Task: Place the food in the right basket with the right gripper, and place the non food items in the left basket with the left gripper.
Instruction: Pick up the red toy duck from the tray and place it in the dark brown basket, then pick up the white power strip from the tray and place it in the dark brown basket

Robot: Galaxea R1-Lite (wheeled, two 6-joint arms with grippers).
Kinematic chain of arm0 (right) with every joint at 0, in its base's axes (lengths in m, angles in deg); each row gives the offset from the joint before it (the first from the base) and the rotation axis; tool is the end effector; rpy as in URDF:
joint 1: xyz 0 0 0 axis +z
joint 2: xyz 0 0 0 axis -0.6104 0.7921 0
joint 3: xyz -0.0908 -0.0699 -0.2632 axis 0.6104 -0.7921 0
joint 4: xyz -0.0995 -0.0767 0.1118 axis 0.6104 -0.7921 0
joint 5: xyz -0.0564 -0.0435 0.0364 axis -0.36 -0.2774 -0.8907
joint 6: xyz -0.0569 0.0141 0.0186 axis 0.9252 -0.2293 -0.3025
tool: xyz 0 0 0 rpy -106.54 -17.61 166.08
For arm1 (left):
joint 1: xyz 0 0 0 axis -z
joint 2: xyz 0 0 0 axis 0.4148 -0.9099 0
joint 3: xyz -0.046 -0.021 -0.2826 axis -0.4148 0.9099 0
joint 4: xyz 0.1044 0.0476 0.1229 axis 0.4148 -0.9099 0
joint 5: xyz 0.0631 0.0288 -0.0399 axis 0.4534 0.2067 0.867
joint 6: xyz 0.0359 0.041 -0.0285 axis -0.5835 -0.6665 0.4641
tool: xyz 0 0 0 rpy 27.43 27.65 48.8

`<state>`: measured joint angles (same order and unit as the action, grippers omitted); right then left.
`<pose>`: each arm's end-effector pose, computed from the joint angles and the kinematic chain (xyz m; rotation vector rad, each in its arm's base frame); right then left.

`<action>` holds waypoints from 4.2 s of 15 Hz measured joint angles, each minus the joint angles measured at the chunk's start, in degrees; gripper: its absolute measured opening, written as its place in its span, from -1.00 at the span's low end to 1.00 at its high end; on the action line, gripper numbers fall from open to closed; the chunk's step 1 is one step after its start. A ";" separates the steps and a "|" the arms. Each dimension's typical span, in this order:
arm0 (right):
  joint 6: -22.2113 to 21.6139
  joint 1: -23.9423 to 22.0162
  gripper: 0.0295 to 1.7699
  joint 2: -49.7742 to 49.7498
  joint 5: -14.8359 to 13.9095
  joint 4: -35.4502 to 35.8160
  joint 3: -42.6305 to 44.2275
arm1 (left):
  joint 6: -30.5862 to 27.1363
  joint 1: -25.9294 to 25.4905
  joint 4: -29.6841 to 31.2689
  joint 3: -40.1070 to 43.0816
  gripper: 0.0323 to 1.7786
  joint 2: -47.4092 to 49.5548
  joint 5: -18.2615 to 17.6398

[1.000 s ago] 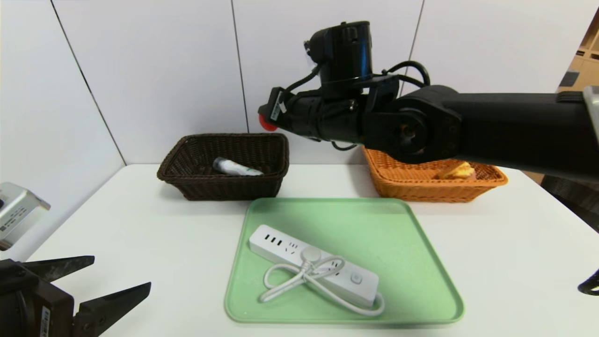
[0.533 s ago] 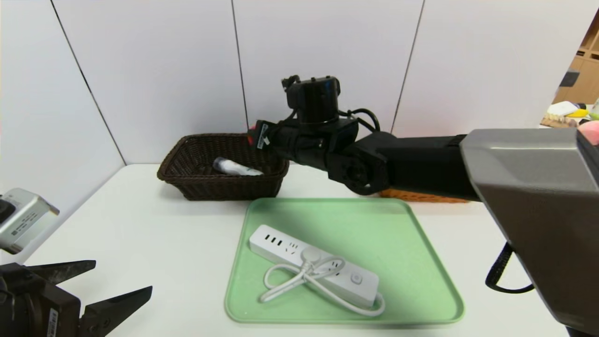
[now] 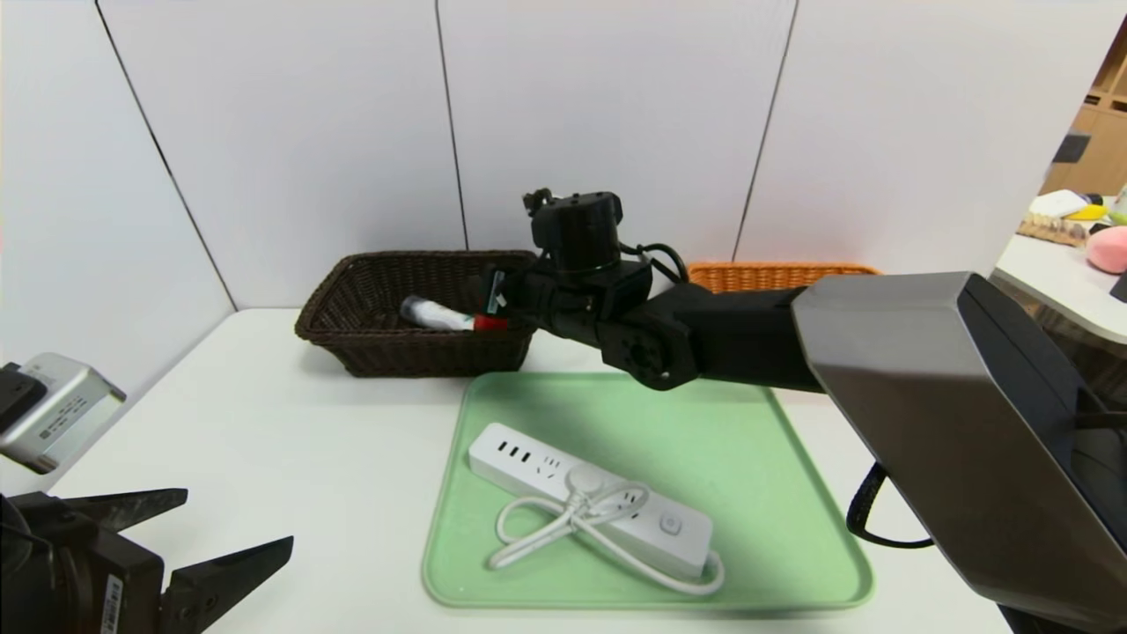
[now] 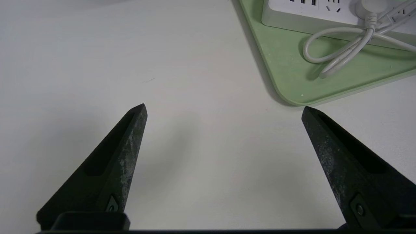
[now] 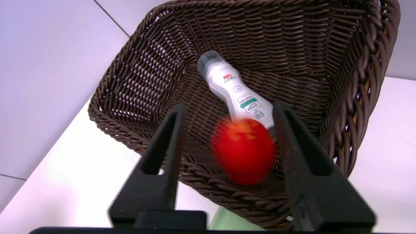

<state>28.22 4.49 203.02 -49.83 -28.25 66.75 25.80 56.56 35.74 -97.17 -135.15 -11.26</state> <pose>0.3832 0.3441 0.1751 0.3300 0.3373 0.6520 0.1089 -0.0554 0.1875 0.0311 0.5565 -0.3240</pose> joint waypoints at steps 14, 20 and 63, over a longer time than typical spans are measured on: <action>15.99 1.41 0.79 -20.24 -9.63 -6.97 -0.28 | -0.24 0.11 -1.30 -6.53 0.90 -0.37 0.26; 17.18 -0.73 0.86 -39.36 -13.63 -39.79 -0.44 | -0.52 0.91 -3.23 -8.44 0.90 0.30 -0.13; 17.42 -36.77 0.91 -76.96 1.34 -45.78 -55.10 | -12.95 20.32 28.67 6.29 0.90 -19.85 -11.67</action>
<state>45.64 -32.28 126.06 -48.49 -74.02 11.65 12.85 76.88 64.41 -90.88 -154.99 -22.93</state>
